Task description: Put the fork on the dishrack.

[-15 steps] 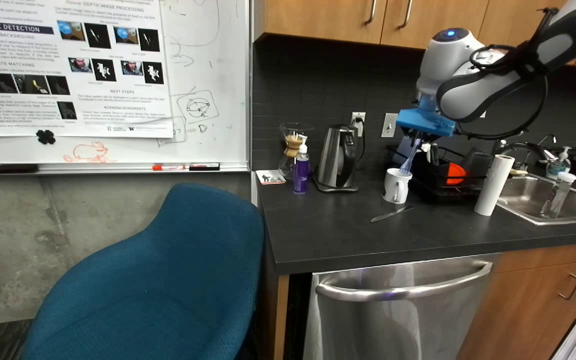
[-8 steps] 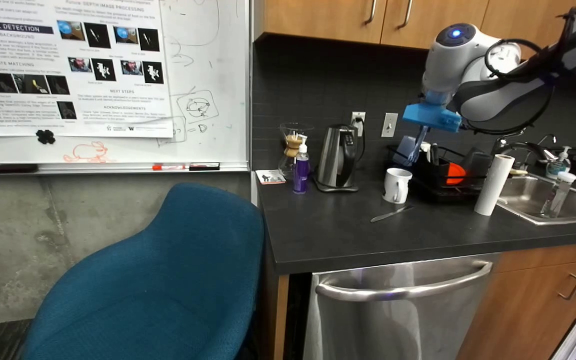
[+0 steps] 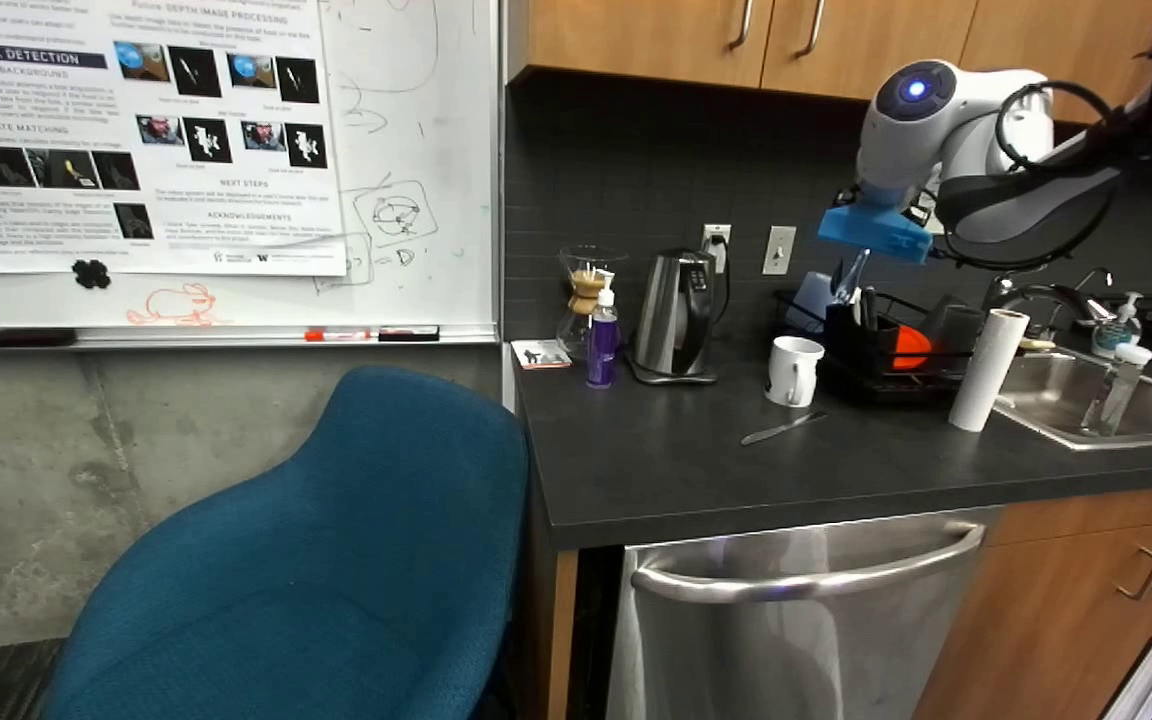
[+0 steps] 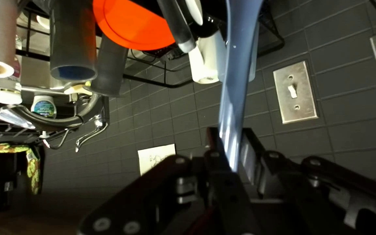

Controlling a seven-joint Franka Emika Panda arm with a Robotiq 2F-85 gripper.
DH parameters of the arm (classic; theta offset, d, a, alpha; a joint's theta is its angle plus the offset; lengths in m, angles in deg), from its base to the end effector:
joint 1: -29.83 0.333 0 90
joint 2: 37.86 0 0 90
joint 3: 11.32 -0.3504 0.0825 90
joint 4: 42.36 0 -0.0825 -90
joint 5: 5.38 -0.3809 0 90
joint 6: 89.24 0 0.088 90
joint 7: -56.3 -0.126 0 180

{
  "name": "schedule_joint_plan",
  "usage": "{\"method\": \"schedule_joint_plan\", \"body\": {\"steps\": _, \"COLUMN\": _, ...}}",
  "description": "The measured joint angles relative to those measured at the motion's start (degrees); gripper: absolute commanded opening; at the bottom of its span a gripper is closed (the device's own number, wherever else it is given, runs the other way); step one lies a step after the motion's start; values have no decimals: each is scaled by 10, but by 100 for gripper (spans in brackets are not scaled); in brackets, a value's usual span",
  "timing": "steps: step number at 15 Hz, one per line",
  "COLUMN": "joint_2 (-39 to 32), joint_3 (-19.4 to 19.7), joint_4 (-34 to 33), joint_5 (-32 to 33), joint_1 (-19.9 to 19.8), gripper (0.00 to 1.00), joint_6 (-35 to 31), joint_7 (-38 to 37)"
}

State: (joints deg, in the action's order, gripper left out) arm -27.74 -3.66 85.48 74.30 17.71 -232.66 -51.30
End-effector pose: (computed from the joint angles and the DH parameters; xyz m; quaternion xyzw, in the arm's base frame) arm 0.4972 -0.1868 0.5152 0.7069 -0.4916 0.4575 0.2221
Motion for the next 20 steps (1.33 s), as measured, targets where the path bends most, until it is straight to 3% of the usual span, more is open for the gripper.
{"method": "schedule_joint_plan", "body": {"steps": 11, "joint_2": -32, "joint_3": 13, "joint_4": -3, "joint_5": 149, "joint_1": 1, "gripper": 5, "joint_6": 78, "joint_7": -139}}
{"method": "schedule_joint_plan", "body": {"steps": 20, "joint_2": -87, "joint_3": 27, "joint_4": -24, "joint_5": 170, "joint_1": 1, "gripper": 5, "joint_6": 130, "joint_7": -190}}
